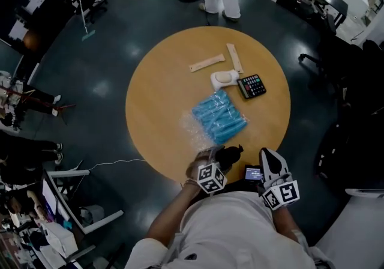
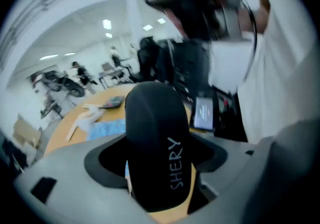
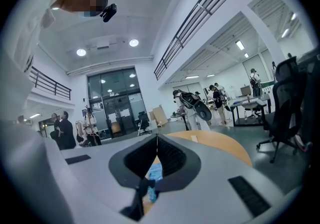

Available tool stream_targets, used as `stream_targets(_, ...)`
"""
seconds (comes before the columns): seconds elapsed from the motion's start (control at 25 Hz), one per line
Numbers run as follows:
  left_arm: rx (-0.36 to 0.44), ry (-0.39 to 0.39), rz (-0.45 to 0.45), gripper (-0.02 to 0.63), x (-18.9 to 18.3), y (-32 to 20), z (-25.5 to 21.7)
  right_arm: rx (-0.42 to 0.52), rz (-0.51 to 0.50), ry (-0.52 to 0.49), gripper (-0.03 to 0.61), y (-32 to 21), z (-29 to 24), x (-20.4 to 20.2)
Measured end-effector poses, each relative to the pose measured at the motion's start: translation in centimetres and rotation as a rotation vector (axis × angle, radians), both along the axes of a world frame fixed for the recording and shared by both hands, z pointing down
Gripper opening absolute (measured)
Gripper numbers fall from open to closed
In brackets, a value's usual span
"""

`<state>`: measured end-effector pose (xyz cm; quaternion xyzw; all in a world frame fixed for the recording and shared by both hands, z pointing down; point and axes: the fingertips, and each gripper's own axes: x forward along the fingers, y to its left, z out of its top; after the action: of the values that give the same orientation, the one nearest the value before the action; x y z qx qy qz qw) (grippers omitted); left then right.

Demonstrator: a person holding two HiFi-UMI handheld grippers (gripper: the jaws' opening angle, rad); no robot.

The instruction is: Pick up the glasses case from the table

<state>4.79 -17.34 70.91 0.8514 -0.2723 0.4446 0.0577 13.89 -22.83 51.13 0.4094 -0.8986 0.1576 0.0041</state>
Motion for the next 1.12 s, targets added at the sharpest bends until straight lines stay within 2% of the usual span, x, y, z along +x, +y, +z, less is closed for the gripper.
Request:
stream_targets(0.08, 0.114, 0.236, -0.228, 0.359, -2.2, -1.7, -6.2, 0.032, -0.016, 0.003, 0.015, -0.4, -0.9, -1.2)
stream_targets(0.12, 0.182, 0.318, -0.326, 0.359, -3.6, -2.4, -9.1, 0.045, -0.025, -0.001, 0.015, -0.7, -1.4, -1.9)
stream_targets(0.28, 0.575, 0.624, -0.673, 0.357, -9.3, -1.6, -23.8, 0.089, -0.045, -0.009, 0.015, -0.9, -2.6, -4.3)
stream_targets(0.32, 0.649, 0.654, -0.708, 0.357, -10.1, -0.7, -26.6, 0.107, -0.045, -0.002, 0.015, -0.8, -2.9, -4.8)
stream_targets(0.36, 0.697, 0.634, -0.707, 0.357, -10.5, -0.1, -28.0, 0.125, -0.043, 0.013, 0.015, -0.8, -3.1, -5.3)
stream_targets(0.4, 0.712, 0.589, -0.697, 0.357, -10.6, 0.3, -28.0, 0.138, -0.040, 0.032, 0.015, -0.7, -3.2, -5.6)
stream_targets(0.44, 0.688, 0.559, -0.701, 0.357, -10.7, 0.4, -27.0, 0.143, -0.037, 0.050, 0.015, -0.7, -3.1, -5.8)
stream_targets(0.52, 0.589, 0.588, -0.767, 0.357, -11.5, 0.4, -24.3, 0.142, -0.032, 0.073, 0.015, -0.7, -2.8, -6.2)
stream_targets(0.6, 0.547, 0.620, -0.812, 0.357, -12.5, 0.3, -23.0, 0.146, -0.033, 0.083, 0.015, -0.5, -2.8, -6.8)
stream_targets(0.84, 0.569, 0.634, -0.863, 0.357, -14.8, 0.2, -22.3, 0.154, -0.013, 0.113, 0.015, -0.8, -2.9, -7.1)
stream_targets(1.0, 0.594, 0.612, -0.857, 0.357, -15.6, 0.0, -21.7, 0.162, -0.012, 0.145, 0.015, -0.8, -2.8, -7.2)
stream_targets(1.12, 0.571, 0.641, -0.848, 0.357, -15.2, -0.3, -21.7, 0.159, -0.011, 0.153, 0.015, -0.9, -2.8, -7.4)
